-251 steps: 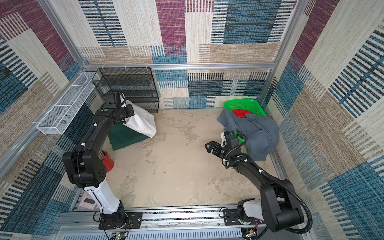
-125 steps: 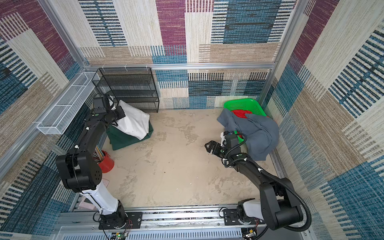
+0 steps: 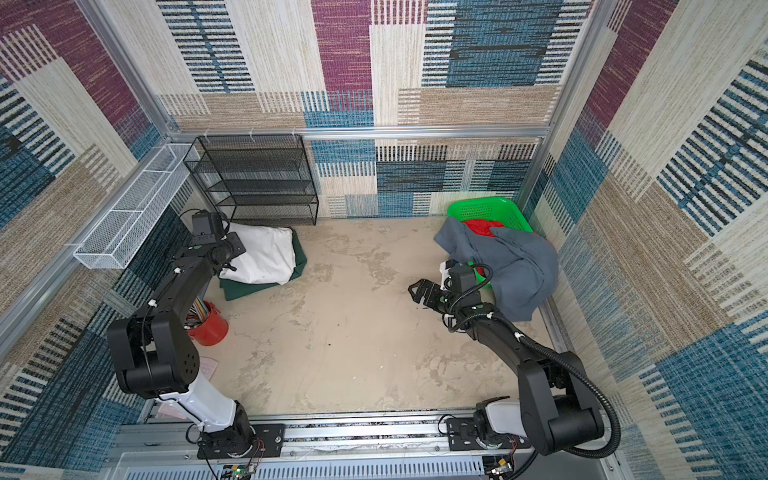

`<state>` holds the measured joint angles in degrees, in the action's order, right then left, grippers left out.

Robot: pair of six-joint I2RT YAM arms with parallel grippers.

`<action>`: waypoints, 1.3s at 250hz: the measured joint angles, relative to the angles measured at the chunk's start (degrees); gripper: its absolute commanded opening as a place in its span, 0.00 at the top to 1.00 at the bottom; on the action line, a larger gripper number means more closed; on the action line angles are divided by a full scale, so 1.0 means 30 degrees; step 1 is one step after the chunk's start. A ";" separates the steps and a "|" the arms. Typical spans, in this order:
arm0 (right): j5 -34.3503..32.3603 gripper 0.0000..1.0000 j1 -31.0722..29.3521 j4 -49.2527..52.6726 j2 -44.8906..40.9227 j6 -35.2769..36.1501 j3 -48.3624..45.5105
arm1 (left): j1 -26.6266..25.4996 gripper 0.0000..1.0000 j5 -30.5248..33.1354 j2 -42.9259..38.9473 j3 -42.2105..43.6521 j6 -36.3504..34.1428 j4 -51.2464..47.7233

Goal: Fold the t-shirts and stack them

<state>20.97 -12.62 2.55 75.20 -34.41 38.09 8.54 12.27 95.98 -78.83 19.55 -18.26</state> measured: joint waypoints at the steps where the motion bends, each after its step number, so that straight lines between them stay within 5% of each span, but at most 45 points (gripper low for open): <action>1: 0.0000 0.02 0.0000 0.0000 0.0000 0.0000 0.0000 | 0.0000 0.57 0.0022 -0.0007 0.0015 0.0015 0.0000; 42: 0.0000 0.01 0.0000 0.0029 -0.0197 0.0000 -0.0073 | 0.0029 0.33 0.0466 -0.0984 0.1370 0.0590 0.0532; 116: 0.0000 0.01 0.0000 0.0124 -0.0321 0.0000 -0.0058 | -0.0364 0.30 0.0328 -0.2987 0.3577 0.1093 0.1749; 169: -0.0430 0.02 0.0000 0.0714 -0.0729 0.0350 0.0605 | -0.2557 0.15 -0.0270 -0.4998 0.6047 0.1290 0.3045; 209: -0.2769 0.02 0.0000 0.1180 -0.2193 0.1188 0.1151 | -0.4932 0.09 0.0036 -0.7643 1.0156 0.0692 0.5639; 249: -0.6703 0.02 0.0000 0.0226 -0.4240 0.2106 0.0284 | -0.5435 0.02 0.0794 -0.9224 1.3945 -0.0299 0.8808; 325: -1.3959 0.02 0.0000 -0.8553 -0.6302 0.6426 -0.7031 | -0.5646 0.03 0.1275 -0.9449 1.7806 -0.3606 1.3537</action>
<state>-20.91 -12.62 -23.11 56.29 -15.14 16.99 -8.40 16.10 67.64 -25.41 8.73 22.35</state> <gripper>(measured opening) 0.985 0.971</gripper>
